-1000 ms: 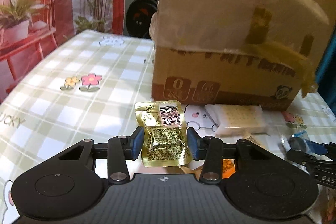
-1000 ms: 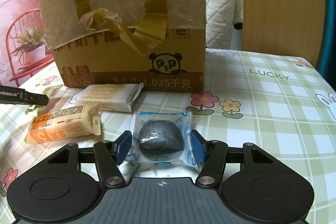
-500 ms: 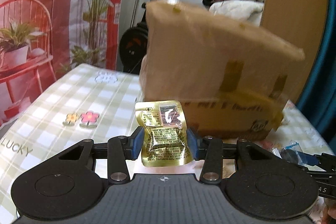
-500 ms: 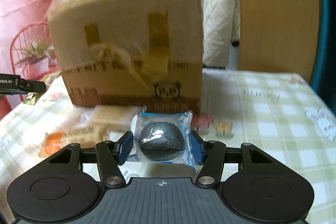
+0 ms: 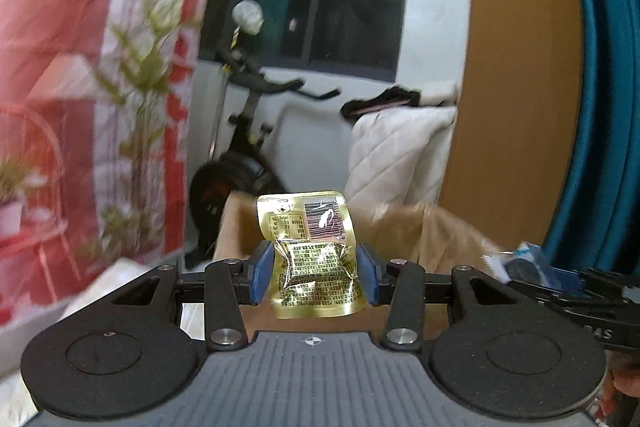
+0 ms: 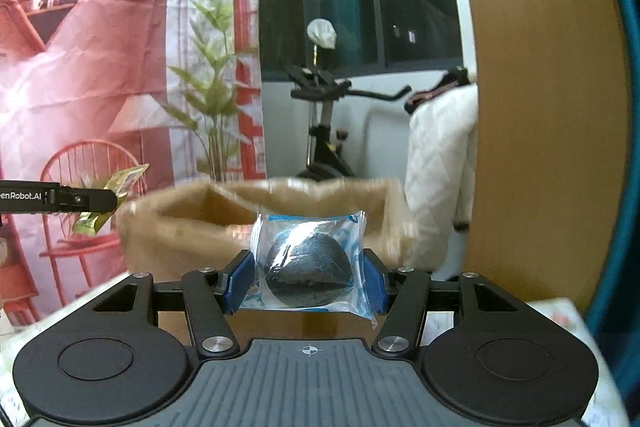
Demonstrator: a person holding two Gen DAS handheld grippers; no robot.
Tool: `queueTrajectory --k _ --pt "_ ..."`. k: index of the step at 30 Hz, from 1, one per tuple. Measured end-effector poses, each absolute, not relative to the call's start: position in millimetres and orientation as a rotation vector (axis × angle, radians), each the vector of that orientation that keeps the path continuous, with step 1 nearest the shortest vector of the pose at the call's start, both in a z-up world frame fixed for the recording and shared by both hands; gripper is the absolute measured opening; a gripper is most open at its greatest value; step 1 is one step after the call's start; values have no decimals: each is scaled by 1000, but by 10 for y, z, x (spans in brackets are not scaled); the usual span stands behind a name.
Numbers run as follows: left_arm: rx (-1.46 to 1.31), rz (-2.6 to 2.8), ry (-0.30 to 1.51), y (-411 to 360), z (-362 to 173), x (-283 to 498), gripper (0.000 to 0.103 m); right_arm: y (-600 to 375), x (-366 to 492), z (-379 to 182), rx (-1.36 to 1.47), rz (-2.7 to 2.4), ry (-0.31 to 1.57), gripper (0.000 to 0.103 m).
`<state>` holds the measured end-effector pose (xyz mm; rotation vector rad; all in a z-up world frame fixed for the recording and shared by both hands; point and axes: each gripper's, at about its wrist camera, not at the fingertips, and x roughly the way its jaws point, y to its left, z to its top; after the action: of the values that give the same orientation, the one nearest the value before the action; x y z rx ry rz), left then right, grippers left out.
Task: Organize snacks
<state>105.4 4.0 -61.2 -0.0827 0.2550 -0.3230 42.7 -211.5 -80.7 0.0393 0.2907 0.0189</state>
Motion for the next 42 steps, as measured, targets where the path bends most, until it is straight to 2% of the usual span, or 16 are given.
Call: queueTrajectory --k 6,12,16,19,26,35,42 --pt "-41 -372 290 -253 -476 1547 47 -2169 947 -636 14 10 326 53" --pt "-31 -376 389 -383 -688 1931 48 -2112 1315 -737 23 -15 415 54" --pt "-45 -361 436 -382 -799 2034 57 -2068 1360 -839 25 -20 449 55" --pt "-66 -357 453 -289 -816 2028 59 -2054 1360 -863 23 -26 457 60" --pt "-70 -385 445 -133 -747 1873 61 -2085 1124 -762 47 -24 421 62" --pt "-52 -414 413 60 -640 1390 64 -2124 633 -671 122 -13 379 72" --pt "-65 -464 480 183 -918 1110 65 -2092 332 -809 152 -31 376 76"
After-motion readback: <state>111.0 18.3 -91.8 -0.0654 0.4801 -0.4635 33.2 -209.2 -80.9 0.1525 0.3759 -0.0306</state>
